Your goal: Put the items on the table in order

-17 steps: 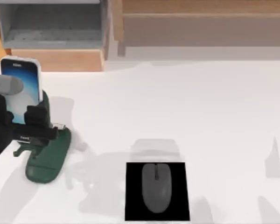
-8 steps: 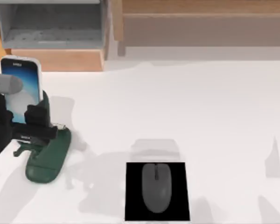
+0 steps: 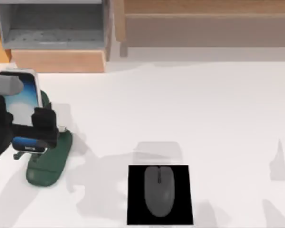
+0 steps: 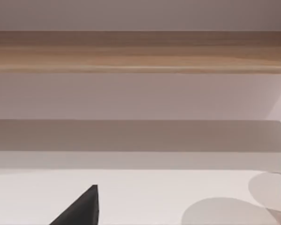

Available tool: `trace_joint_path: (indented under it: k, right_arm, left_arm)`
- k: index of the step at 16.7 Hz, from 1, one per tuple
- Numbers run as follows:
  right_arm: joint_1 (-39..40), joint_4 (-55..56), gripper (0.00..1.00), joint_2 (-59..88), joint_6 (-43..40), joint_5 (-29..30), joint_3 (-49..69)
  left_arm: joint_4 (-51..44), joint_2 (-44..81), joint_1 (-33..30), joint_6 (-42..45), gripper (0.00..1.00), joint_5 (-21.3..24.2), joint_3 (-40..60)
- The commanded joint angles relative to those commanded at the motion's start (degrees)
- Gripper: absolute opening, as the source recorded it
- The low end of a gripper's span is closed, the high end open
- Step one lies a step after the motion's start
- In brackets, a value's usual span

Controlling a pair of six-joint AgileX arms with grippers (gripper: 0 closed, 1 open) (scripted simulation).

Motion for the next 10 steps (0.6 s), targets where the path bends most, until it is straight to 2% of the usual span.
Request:
trace_joint_path:
  k: [10]
  right_arm:
    - [0.0, 0.0, 1.0, 0.0, 0.0, 0.0, 0.0]
  left_arm:
    - [-2.3, -3.14, -1.23, -0.61, 1.0, -1.11, -0.47]
